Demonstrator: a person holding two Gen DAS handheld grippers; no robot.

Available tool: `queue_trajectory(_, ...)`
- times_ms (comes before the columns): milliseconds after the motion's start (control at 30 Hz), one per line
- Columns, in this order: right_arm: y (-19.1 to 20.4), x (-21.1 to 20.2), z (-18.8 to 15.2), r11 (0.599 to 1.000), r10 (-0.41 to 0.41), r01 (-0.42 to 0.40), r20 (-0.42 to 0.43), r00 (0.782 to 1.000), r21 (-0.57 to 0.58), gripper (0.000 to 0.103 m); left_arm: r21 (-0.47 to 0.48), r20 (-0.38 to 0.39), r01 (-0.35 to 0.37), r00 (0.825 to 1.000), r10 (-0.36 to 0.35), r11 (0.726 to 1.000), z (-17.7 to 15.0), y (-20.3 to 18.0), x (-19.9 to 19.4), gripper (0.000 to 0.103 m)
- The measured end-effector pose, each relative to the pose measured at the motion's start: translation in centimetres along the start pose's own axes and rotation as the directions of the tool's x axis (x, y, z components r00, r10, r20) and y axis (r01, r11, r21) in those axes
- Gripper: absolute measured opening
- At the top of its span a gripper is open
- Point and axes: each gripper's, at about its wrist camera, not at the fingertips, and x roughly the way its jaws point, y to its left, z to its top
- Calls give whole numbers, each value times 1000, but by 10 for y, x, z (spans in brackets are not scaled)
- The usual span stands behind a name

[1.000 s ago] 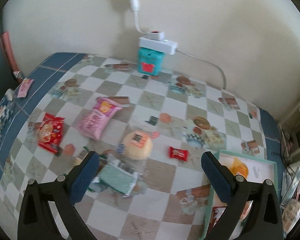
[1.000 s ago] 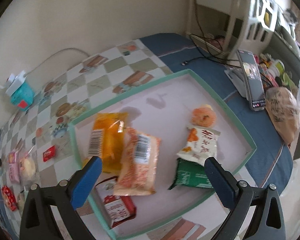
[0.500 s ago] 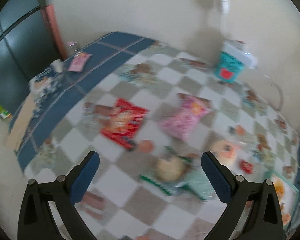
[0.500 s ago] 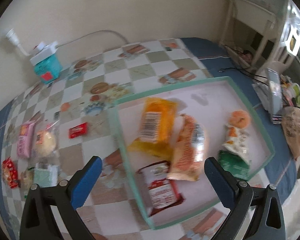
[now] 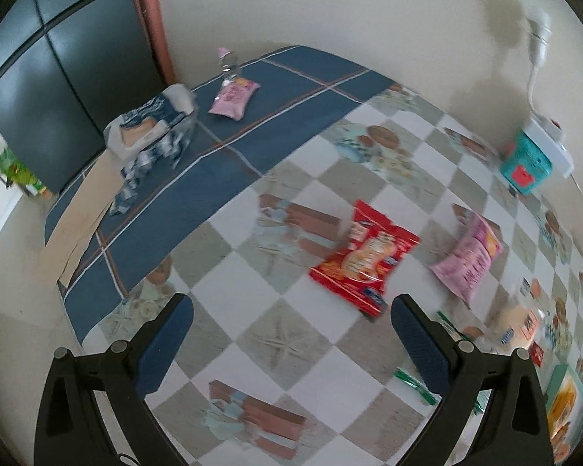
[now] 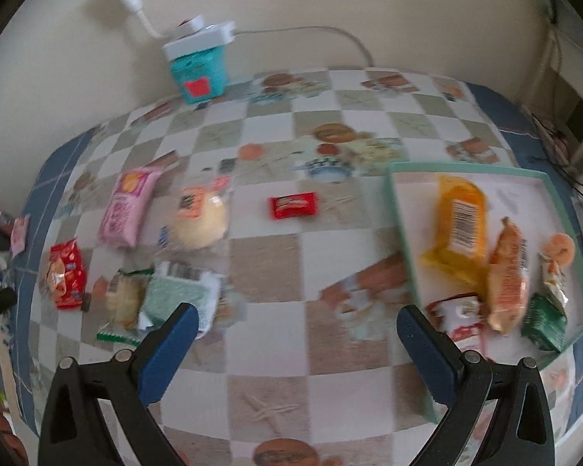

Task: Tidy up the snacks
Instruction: 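Withdraw both tools from the tray back toward the snack pile, then grasp the red nice peanut pack with the left tool while the right tool grasps the green striped pack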

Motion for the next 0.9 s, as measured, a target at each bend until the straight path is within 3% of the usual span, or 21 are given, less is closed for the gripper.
queue_trajectory(267, 25, 19, -1, 997, 81, -81, -40, 996, 0, 103, -54, -38, 46, 998, -48, 997, 10, 21, 22, 102)
queue_trajectory(467, 36, 36, 2, 996, 85, -85, -66, 994, -1, 103, -58, -68, 85, 994, -89, 995, 15, 12, 38, 102)
queue_trajectory(667, 47, 48, 2, 995, 98, -98, -80, 992, -8, 103, -28, -97, 144, 984, -146, 989, 16, -13, 57, 101)
queue_trajectory(900, 53, 61, 3, 994, 107, -107, -97, 990, 2, 103, 70, -104, 109, 989, -101, 992, 12, -44, 80, 101)
